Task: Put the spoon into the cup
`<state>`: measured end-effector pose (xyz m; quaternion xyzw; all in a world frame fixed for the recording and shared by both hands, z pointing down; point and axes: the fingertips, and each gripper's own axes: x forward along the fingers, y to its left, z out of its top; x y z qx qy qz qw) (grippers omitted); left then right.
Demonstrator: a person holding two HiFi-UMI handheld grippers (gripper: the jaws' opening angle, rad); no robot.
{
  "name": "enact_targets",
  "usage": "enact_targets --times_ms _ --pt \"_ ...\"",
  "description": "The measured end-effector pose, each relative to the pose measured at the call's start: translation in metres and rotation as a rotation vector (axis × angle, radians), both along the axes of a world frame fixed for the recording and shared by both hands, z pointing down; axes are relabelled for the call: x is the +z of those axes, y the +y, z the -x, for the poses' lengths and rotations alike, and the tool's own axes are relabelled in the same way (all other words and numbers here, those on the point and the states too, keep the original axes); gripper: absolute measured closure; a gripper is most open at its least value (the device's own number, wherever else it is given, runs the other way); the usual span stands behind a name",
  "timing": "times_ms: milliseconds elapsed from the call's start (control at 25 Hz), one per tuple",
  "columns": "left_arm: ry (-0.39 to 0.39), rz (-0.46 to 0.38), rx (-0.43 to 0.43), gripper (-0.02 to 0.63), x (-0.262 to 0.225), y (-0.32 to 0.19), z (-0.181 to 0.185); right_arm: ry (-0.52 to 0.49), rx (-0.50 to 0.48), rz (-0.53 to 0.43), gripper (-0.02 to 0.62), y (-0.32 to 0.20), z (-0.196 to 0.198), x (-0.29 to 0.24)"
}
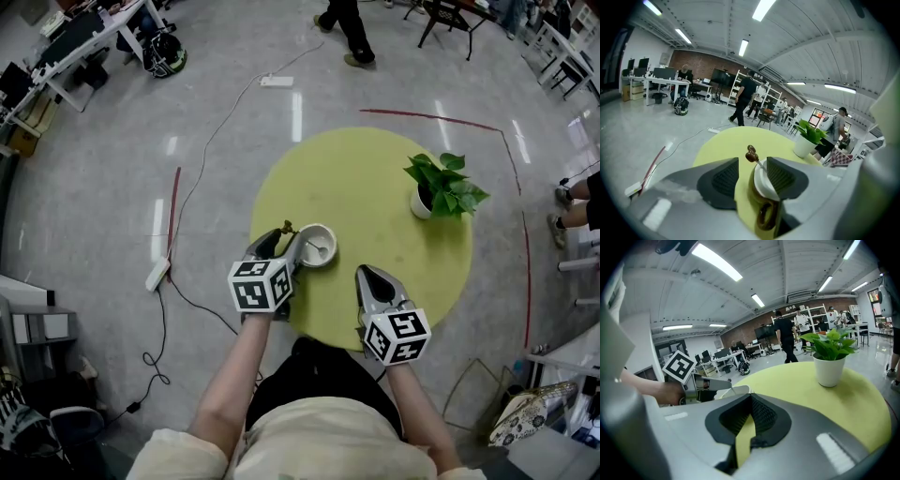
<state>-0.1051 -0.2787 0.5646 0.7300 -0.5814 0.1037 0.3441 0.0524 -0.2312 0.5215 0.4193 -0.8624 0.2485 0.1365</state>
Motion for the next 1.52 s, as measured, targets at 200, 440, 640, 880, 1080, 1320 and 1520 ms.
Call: enact_targets --times_ms 200,440,640,880,1080,1320,1520 --pt "0.005 -0.01 0.004 0.425 -0.005 0.014 0.002 -0.002 -0.013 -0.003 0.594 0.008 0.006 0.0" --pt "0.0 -0.024 -0.011 0.426 -0.008 0.035 0.008 0.001 -0.025 -0.007 0.594 0.023 0.012 0.0" --pt "0.008 -0.033 -0.023 0.464 -0.012 0.054 0.013 0.007 -0.03 -0.01 0.594 0.039 0.018 -0.002" --pt "0.007 -0.033 -0.016 0.525 -0.016 0.08 0.017 0.007 -0.035 -0.023 0.594 0.06 0.024 -0.008" --pt "-0.01 -0.051 0.036 0.548 -0.02 0.098 0.009 0.006 -0.025 -0.039 0.594 0.075 0.025 -0.012" --pt "-0.007 -0.073 0.075 0.568 -0.028 0.114 -0.002 0.008 -0.011 -0.052 0.594 0.09 0.025 -0.015" --pt "-0.006 -0.085 0.085 0.584 -0.034 0.128 -0.003 0.013 0.001 -0.07 0.594 0.099 0.026 -0.021"
